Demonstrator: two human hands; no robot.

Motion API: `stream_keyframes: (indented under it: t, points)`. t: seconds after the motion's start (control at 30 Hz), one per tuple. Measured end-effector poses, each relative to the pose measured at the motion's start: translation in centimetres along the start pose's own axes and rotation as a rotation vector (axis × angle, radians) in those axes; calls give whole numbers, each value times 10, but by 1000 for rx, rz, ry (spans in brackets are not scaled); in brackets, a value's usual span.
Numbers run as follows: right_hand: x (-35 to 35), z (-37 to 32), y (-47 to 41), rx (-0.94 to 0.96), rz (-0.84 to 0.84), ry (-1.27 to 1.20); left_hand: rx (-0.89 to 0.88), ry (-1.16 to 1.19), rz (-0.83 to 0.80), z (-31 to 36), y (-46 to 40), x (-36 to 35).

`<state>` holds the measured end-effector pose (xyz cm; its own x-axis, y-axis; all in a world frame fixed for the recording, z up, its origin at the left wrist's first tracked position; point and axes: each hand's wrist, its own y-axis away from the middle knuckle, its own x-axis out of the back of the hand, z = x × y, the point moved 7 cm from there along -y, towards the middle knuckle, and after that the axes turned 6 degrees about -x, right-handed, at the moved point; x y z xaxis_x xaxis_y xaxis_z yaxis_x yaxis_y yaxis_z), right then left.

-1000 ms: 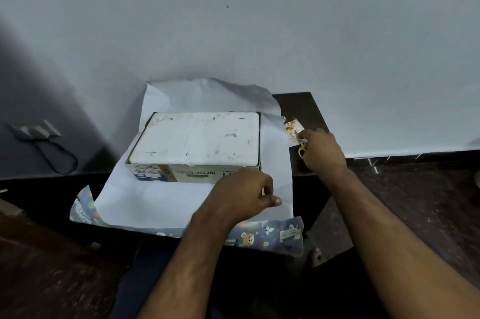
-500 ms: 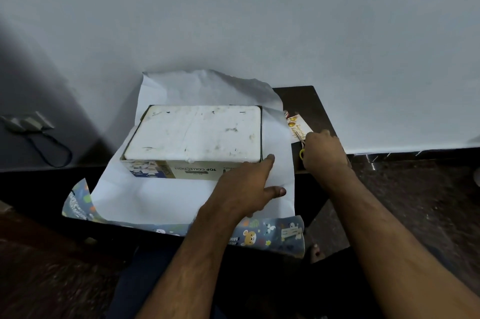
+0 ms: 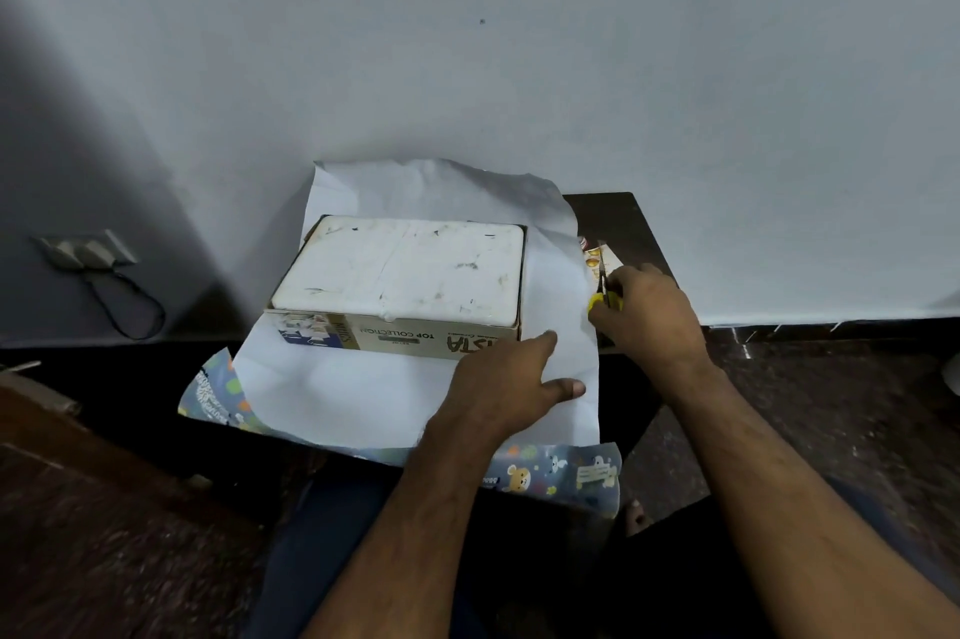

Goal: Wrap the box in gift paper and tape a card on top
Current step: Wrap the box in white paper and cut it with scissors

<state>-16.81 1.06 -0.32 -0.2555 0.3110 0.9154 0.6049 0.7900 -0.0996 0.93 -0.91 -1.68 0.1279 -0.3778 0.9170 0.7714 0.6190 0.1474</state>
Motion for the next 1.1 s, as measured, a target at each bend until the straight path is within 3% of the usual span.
stream_keyframes:
  t: [0.1,0.23,0.37,0.5,0.57,0.67,0.73,0.9,1.1]
  points:
    - [11,-14,12,88,-2,-151,16,176,98,5,3,6]
    - [19,-41,42,304,-150,-360,119,785,319,8,5,18]
    - [17,-56,76,449,-144,-364,201,944,459,7,15,29]
    - [16,-53,101,410,-79,-328,228,1048,384,15,31,24]
    - [18,-46,114,333,-116,-442,203,1020,366,18,44,19]
    - [22,-38,139,204,-115,-616,193,742,307,15,68,8]
    - [23,-33,157,148,-91,-662,195,512,153,12,82,-7]
    - [21,-12,178,68,-80,-663,130,297,-140,12,113,-32]
    - [14,-13,197,-90,-219,-776,-28,-120,-183,31,122,-38]
